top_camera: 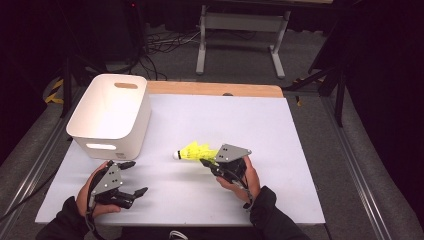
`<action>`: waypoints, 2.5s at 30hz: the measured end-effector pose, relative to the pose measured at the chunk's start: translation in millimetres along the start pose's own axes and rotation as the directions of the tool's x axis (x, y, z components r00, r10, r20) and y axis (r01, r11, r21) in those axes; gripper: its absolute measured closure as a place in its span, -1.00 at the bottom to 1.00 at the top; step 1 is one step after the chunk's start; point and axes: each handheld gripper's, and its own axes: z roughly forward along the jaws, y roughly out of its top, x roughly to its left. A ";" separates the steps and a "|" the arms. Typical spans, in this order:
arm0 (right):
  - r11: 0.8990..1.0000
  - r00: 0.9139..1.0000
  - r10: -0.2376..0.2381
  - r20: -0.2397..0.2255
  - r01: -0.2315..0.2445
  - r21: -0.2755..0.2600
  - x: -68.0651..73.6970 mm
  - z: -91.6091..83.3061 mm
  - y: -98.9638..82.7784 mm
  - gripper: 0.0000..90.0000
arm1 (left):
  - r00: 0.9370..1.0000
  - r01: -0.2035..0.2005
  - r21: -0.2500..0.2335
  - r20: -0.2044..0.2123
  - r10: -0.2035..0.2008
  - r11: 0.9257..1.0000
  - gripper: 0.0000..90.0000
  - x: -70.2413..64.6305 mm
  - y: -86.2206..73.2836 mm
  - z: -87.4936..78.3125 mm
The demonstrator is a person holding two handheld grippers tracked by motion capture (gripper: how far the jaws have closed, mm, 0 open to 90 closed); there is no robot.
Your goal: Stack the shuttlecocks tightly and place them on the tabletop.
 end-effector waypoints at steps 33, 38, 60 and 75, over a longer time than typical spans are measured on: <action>0.993 0.994 -0.070 -0.086 0.078 0.094 17.3 -2.2 -9.3 0.91 | 0.989 -0.056 0.012 0.140 0.054 0.998 -0.70 -8.3 52.6 59.8; 0.987 0.990 -0.107 -0.092 0.117 0.112 22.2 0.2 -7.3 0.91 | 0.986 -0.076 0.041 0.152 0.069 0.996 -0.62 -11.0 59.8 73.1; 0.948 0.960 -0.257 -0.115 0.273 0.164 36.6 2.0 10.0 0.81 | 0.964 -0.139 0.144 0.247 0.100 0.980 0.12 -18.9 76.7 112.7; 0.941 0.951 -0.257 -0.175 0.287 0.181 34.9 7.2 34.4 0.55 | 0.971 -0.120 0.093 0.216 0.097 0.988 0.16 -16.1 76.6 114.8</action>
